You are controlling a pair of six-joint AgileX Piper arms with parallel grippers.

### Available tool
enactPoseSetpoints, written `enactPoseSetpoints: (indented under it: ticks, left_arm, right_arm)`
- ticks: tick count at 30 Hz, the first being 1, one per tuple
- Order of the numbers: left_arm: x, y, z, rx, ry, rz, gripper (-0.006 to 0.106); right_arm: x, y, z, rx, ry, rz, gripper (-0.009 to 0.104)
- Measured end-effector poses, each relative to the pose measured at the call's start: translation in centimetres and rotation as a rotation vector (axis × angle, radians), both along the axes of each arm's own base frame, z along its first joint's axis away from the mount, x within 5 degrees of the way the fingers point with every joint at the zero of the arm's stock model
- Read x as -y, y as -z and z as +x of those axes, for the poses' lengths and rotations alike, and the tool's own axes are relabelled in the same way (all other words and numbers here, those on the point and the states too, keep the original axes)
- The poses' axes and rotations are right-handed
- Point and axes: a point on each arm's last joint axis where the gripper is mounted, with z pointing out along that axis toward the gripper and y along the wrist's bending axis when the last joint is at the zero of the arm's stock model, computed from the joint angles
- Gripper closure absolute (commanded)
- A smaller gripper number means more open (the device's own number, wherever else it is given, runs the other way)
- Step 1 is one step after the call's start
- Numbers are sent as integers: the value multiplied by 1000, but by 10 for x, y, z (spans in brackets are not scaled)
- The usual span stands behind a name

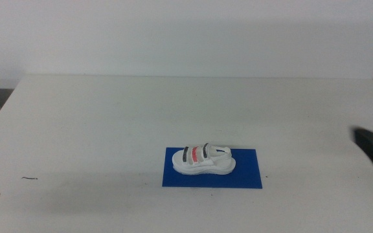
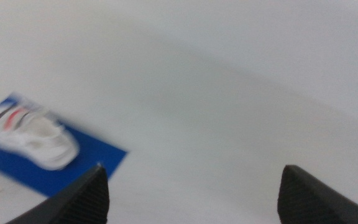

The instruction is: Use one arm to grab the shoe from the table and place it on the mat.

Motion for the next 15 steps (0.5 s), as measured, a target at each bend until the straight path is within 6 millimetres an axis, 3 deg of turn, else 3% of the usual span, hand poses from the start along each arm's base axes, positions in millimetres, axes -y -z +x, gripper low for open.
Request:
enactPoseSetpoints:
  ticks: [4,7,15]
  left_arm:
    - [0,0,0,0,0,0,7]
    - [0,0,0,0,0,0,7]
    - [0,0,0,0,0,0,7]
  right_arm:
    - [22,34,-43,112,98,53,3]
    - [29,56,-63,165,145,103,3]
    - [34,104,-90,216,184,198,3]
